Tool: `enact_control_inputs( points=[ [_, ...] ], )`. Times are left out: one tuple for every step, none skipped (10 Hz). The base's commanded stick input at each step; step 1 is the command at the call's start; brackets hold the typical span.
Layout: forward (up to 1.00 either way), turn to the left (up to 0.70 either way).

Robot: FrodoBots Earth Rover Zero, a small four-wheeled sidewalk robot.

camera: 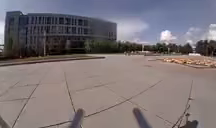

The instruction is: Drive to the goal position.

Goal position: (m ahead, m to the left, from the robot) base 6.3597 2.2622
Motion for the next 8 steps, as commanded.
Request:
enact_control_inputs(
  points=[
    [1.0,-0.02],
    [1.0,-0.02],
    [1.0,-0.02],
    [1.0,-0.02],
    [1.0,-0.02],
    [1.0,-0.02],
    [1.0,-0.02],
    [1.0,-0.02]
  ],
)
